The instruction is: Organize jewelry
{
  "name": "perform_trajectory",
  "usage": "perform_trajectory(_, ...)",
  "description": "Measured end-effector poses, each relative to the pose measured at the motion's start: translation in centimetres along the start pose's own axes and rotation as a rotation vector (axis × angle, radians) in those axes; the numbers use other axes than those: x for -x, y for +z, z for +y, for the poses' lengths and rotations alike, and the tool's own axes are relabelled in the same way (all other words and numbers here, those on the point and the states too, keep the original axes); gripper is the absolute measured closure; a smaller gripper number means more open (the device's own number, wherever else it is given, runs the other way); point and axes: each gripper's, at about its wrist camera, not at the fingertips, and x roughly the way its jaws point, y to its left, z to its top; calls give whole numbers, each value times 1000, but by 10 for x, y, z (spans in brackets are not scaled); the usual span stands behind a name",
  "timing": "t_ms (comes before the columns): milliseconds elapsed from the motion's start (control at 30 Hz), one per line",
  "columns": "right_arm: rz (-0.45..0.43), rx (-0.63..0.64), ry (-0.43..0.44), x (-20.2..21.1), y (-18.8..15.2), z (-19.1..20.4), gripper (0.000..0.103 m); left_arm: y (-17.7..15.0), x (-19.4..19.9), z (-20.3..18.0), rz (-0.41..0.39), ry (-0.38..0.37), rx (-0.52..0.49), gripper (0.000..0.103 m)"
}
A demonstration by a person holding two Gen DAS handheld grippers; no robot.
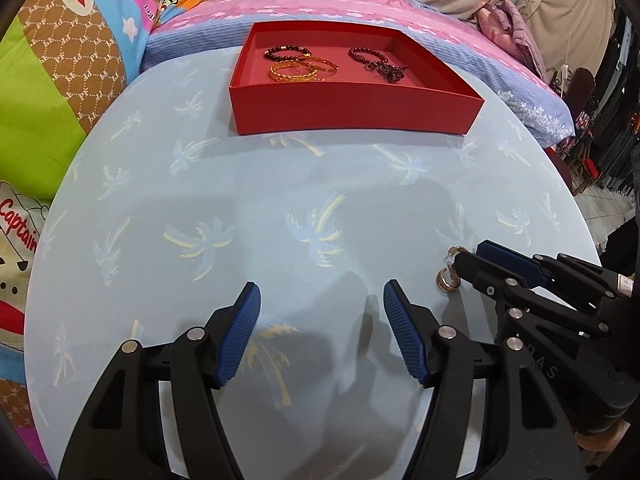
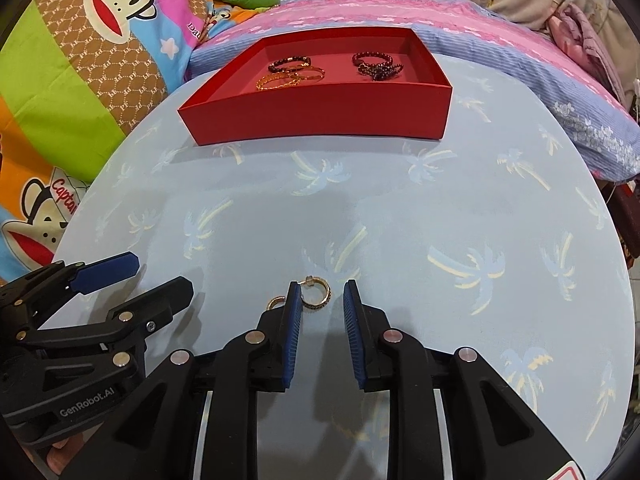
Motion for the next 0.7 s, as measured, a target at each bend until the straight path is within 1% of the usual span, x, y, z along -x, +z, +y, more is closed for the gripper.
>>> perform_trajectory(133, -15, 20, -8, -1, 0, 2, 81, 0, 0, -1, 3, -7, -4, 42)
perform_trajectory(267, -17, 21, -19, -1, 0, 0, 91, -1, 0, -5, 5, -15, -9, 42)
perform_trajectory(400, -17, -16, -16, 1, 0, -9, 92, 0, 2, -9, 3, -27, -21, 42)
perform_trajectory(433, -18, -26, -13, 2, 0, -12, 99, 0, 3, -11, 1, -35, -25, 42)
perform_trajectory(467, -16, -43, -8, 4, 0, -17, 102, 1, 3, -13, -1, -40, -28, 42)
perform_trajectory(533, -14, -73, 0, 7, 0, -26, 102, 2, 4, -18, -3, -50, -36, 42)
perform_trajectory(700, -9, -94, -13, 9, -3, -36, 102, 2, 3, -32, -3, -63, -62, 42)
